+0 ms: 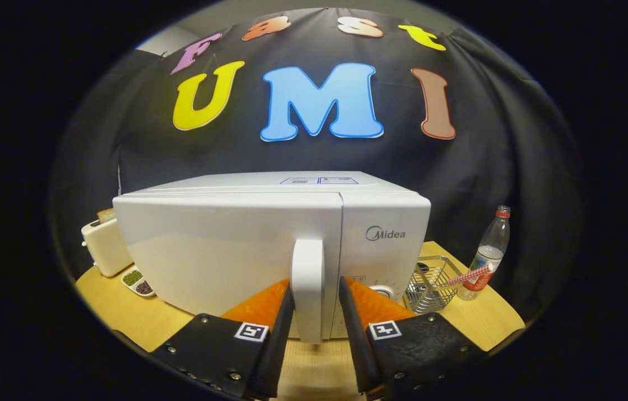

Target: Open the microwave, put the food inside, and close the microwave door.

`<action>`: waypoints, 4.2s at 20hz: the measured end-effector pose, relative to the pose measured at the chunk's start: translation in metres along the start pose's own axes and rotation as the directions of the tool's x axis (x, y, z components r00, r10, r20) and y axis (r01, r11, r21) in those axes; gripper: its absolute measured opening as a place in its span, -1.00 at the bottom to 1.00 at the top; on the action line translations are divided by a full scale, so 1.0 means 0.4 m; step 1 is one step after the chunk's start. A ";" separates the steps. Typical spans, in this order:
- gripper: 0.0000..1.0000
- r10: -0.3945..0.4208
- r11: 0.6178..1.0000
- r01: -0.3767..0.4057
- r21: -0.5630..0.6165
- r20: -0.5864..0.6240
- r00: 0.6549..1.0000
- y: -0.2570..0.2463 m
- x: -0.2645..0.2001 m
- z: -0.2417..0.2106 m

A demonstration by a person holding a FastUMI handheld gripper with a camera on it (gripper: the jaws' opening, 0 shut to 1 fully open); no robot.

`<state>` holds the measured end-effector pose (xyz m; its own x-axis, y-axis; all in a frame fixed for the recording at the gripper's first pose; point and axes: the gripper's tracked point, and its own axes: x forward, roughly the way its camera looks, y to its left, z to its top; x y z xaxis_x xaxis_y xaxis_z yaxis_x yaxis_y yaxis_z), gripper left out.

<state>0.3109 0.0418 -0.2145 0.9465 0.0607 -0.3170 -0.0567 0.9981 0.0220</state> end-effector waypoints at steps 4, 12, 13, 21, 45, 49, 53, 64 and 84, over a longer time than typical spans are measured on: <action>-0.34 0.001 1.000 -0.002 -0.018 -0.007 1.000 0.008 0.008 -0.007; -0.79 0.013 1.000 -0.014 -0.021 -0.051 0.999 0.021 -0.008 -0.009; -0.80 0.015 0.999 -0.017 -0.043 -0.048 0.999 0.024 -0.037 -0.024; -0.79 0.003 1.000 -0.004 -0.015 -0.062 0.998 0.073 -0.172 -0.054; -0.44 0.031 0.997 -0.019 0.081 -0.162 0.986 0.344 -0.480 -0.181; -0.44 0.052 0.996 -0.039 0.081 -0.165 0.985 0.407 -0.520 -0.194; -0.44 0.077 0.996 -0.068 0.057 -0.175 0.981 0.478 -0.553 -0.211; -0.44 0.137 0.991 -0.135 0.023 -0.210 0.968 0.663 -0.614 -0.241; 0.01 0.591 0.806 -0.589 0.058 -0.052 0.805 0.909 -0.836 -0.073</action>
<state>-0.0355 0.3844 -0.1280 0.7118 0.6392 -0.2910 -0.5844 0.7689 0.2594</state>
